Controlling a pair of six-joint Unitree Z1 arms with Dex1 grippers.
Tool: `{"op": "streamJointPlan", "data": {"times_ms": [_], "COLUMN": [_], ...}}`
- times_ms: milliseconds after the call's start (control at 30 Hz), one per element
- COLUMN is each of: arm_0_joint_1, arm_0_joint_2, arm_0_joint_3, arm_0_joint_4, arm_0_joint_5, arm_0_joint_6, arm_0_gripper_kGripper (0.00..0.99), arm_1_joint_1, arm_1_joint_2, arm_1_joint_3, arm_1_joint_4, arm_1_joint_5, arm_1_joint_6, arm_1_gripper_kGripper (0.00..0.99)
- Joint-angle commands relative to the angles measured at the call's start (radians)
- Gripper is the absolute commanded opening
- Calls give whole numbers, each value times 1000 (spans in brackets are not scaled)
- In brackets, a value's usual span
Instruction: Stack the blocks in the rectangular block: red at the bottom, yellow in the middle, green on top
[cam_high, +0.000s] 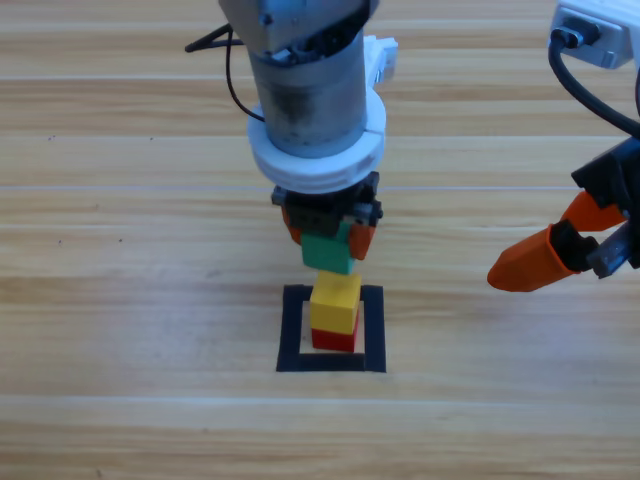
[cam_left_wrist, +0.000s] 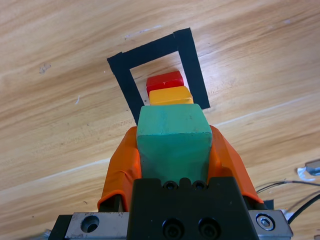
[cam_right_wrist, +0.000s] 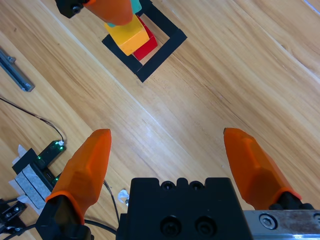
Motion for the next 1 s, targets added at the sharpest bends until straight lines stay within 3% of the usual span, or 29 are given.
{"op": "streamJointPlan", "data": {"times_ms": [33, 1000], "arm_0_joint_1": [-28, -29], "arm_0_joint_2": [60, 86], "arm_0_joint_3": [-5, -19], "arm_0_joint_4": [14, 31], "arm_0_joint_5": [14, -5], "arm_0_joint_6": [-45, -134], "arm_0_gripper_kGripper": [0, 0], "arm_1_joint_1": [-31, -31], "arm_1_joint_2": [1, 15], "arm_1_joint_3": [23, 18], "arm_1_joint_4": [-18, -18], "arm_1_joint_5": [-20, -20], "arm_1_joint_6": [3, 6], "arm_1_gripper_kGripper": [989, 989]}}
